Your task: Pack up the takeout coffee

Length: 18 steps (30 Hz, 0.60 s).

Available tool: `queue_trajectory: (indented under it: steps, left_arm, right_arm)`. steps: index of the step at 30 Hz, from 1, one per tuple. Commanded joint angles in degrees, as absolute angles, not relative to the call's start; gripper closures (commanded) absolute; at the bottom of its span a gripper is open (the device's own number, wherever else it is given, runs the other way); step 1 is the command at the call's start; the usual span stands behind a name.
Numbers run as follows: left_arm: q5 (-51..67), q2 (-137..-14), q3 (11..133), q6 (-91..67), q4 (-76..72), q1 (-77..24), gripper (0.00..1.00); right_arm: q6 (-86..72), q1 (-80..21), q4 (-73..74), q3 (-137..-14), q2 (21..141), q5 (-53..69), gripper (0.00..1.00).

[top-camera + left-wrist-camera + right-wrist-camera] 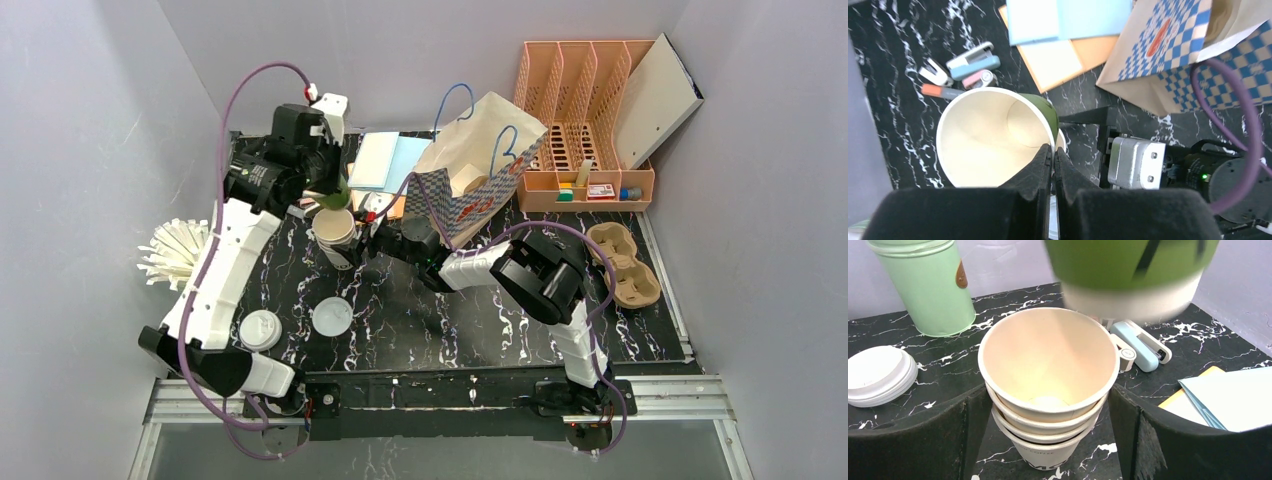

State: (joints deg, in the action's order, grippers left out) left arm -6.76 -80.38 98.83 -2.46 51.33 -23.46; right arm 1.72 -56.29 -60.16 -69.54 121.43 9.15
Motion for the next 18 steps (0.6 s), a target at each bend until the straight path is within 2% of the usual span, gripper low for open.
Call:
queue_trajectory:
  steps: [1,4,12,18]
  left_arm:
    - [-10.11,-77.24,103.51,-1.44,54.79,-23.73,1.0]
    - [-10.99,-74.87,104.29,-1.64,54.31,-23.73,1.0]
    - [-11.96,-68.94,105.99,-2.43,50.97,-23.73,1.0]
    - [-8.72,-64.4,101.64,-3.97,45.16,-23.73,1.0]
  right_arm:
    - [2.2,-56.44,-58.27,-69.61,118.85,9.13,0.07]
    - [2.11,-56.48,-58.1,-69.7,118.36,8.87,0.02]
    - [2.55,-56.43,-56.86,-69.05,113.73,8.26,0.02]
    - [3.09,-56.43,-52.23,-68.69,107.66,7.52,0.02]
